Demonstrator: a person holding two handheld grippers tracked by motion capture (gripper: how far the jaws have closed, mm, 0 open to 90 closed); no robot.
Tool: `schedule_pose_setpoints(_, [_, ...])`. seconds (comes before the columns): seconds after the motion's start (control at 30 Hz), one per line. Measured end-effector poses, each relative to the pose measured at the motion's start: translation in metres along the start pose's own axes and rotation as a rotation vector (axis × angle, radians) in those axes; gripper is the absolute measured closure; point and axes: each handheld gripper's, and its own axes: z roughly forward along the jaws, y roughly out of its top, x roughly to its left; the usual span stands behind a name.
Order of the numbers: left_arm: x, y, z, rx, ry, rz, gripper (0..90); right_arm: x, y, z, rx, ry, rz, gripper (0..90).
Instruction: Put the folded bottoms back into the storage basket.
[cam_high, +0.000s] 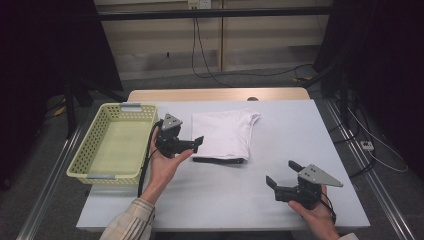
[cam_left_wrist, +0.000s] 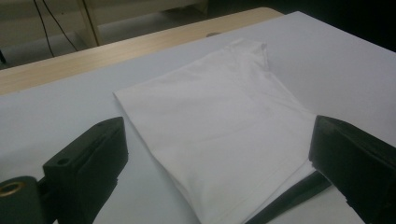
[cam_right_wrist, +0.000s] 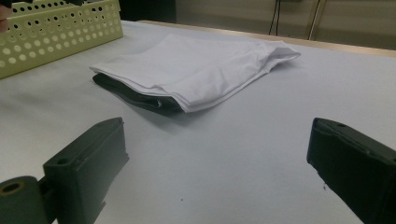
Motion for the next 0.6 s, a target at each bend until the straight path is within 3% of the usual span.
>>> schedule_pose_setpoints(0.23, [0.002,0.012,0.013,0.021,0.001,0.008,5.7,0.0,0.0,0.0,0.0,0.003,0.0,4.9])
schedule_pose_setpoints(0.47, [0.015,0.012,0.034,0.051,0.018,-0.059,8.8,0.0,0.0,0.0,0.003,0.004,0.002,4.9])
schedule_pose_setpoints(0.6, [0.023,0.012,0.045,0.094,0.034,-0.068,9.7,0.0,0.0,0.0,0.005,0.004,0.004,4.9])
